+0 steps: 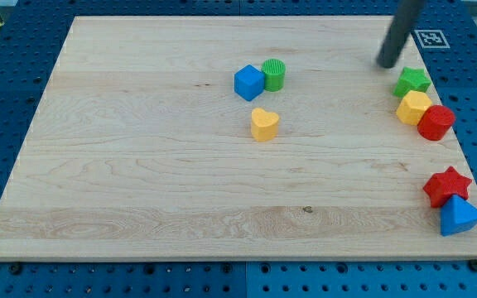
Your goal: Separate the blue cube from the green circle
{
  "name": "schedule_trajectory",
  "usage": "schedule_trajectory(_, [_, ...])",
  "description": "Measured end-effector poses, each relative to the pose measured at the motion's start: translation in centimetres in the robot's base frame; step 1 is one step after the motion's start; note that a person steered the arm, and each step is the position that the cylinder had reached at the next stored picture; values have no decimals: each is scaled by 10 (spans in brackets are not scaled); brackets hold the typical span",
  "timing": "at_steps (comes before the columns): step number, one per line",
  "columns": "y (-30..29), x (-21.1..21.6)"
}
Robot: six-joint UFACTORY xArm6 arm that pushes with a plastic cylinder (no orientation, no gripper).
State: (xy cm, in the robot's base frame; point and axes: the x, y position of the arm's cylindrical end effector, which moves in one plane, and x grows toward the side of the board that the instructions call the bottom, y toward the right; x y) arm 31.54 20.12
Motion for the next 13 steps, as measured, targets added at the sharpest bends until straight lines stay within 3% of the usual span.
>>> schedule_trajectory(2, [-155,3])
schedule_trajectory(4, [-232,32])
schedule_trajectory(5, [-212,57])
schedule_trajectory(7, [-118,106])
schedule_trajectory(8, [-121,108])
schedule_trajectory(10, [-71,108])
schedule_trajectory(13, [-90,79])
